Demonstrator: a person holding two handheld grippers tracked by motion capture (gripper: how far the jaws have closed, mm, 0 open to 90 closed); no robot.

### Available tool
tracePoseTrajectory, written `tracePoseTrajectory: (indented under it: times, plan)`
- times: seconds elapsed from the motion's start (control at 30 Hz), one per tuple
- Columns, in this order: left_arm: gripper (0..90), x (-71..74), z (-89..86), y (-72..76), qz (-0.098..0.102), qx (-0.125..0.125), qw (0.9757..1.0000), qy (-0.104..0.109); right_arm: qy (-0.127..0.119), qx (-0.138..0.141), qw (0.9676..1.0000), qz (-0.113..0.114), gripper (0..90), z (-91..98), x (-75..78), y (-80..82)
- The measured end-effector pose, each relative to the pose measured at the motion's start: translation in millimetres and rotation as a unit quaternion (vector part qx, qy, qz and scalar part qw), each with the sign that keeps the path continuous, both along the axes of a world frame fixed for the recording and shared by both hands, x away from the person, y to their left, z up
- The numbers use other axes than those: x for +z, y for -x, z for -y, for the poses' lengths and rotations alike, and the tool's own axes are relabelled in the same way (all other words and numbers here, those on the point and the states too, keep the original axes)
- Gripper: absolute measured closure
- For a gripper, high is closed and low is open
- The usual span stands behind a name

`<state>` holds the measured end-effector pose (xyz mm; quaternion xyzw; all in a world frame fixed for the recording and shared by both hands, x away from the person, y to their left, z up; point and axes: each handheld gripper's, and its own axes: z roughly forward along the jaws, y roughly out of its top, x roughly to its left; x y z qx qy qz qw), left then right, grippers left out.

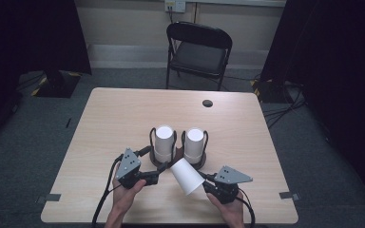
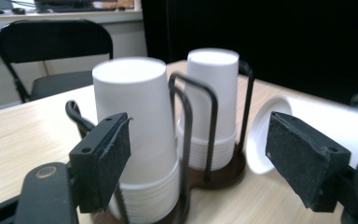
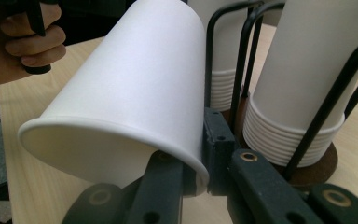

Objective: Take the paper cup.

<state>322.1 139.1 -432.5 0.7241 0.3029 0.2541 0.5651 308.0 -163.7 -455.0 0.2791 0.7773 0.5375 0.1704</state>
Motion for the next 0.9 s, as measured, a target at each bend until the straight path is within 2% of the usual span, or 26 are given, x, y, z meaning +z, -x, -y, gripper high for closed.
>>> tracePoseTrajectory:
  times: [0.03, 0.07, 0.2, 0.33, 0.43, 0.47, 0.5, 0.6, 0.7, 0.73, 0.77, 0.83, 0.9]
  plan:
    - [21.5, -3.4, 1.9, 0.0, -0.004, -0.001, 0.9999, -0.017, 0.004, 0.000, 0.9999, -0.012, 85.6, 1.6, -0.3, -1.4]
    - [21.5, -3.4, 1.9, 0.0, -0.004, -0.001, 0.9999, -0.017, 0.004, 0.000, 0.9999, -0.012, 85.6, 1.6, -0.3, -1.4]
    - [21.5, -8.5, 6.7, 2.2, -0.005, -0.006, 0.9991, -0.042, 0.007, -0.005, 0.9997, -0.021, 85.6, 5.3, 0.4, -4.0]
    - [21.1, -14.7, 13.2, 6.1, 0.003, -0.010, 0.9969, -0.079, 0.021, -0.001, 0.9994, -0.028, 85.6, 6.9, 2.8, -5.5]
    - [21.1, -17.9, 16.0, 7.9, 0.004, -0.024, 0.9957, -0.089, 0.032, 0.001, 0.9988, -0.037, 85.6, 7.6, 3.9, -6.5]
    - [21.1, -18.4, 16.7, 8.8, 0.009, -0.023, 0.9949, -0.098, 0.031, 0.006, 0.9987, -0.040, 85.6, 8.3, 4.2, -7.2]
    - [21.1, -19.1, 18.3, 9.8, 0.014, -0.023, 0.9944, -0.103, 0.019, 0.010, 0.9988, -0.045, 85.6, 9.9, 5.4, -7.8]
    - [21.1, -21.5, 22.7, 12.6, 0.022, -0.033, 0.9929, -0.112, 0.013, 0.016, 0.9986, -0.049, 85.6, 11.3, 7.2, -7.5]
    - [21.1, -23.9, 26.2, 14.2, 0.023, -0.041, 0.9920, -0.117, 0.024, 0.017, 0.9979, -0.057, 85.6, 11.5, 10.2, -8.2]
    - [21.1, -24.7, 27.7, 14.8, 0.024, -0.039, 0.9917, -0.120, 0.036, 0.017, 0.9969, -0.068, 85.6, 11.4, 12.6, -10.1]
    - [21.1, -26.0, 30.2, 16.1, 0.027, -0.048, 0.9902, -0.128, 0.040, 0.019, 0.9963, -0.074, 85.6, 11.1, 13.7, -11.2]
    - [21.0, -26.4, 31.7, 17.0, 0.028, -0.051, 0.9897, -0.131, 0.041, 0.022, 0.9958, -0.079, 85.6, 11.3, 14.8, -12.4]
    - [20.6, -26.7, 33.9, 18.5, 0.034, -0.053, 0.9879, -0.142, 0.047, 0.022, 0.9947, -0.089, 85.6, 11.2, 17.4, -15.4]
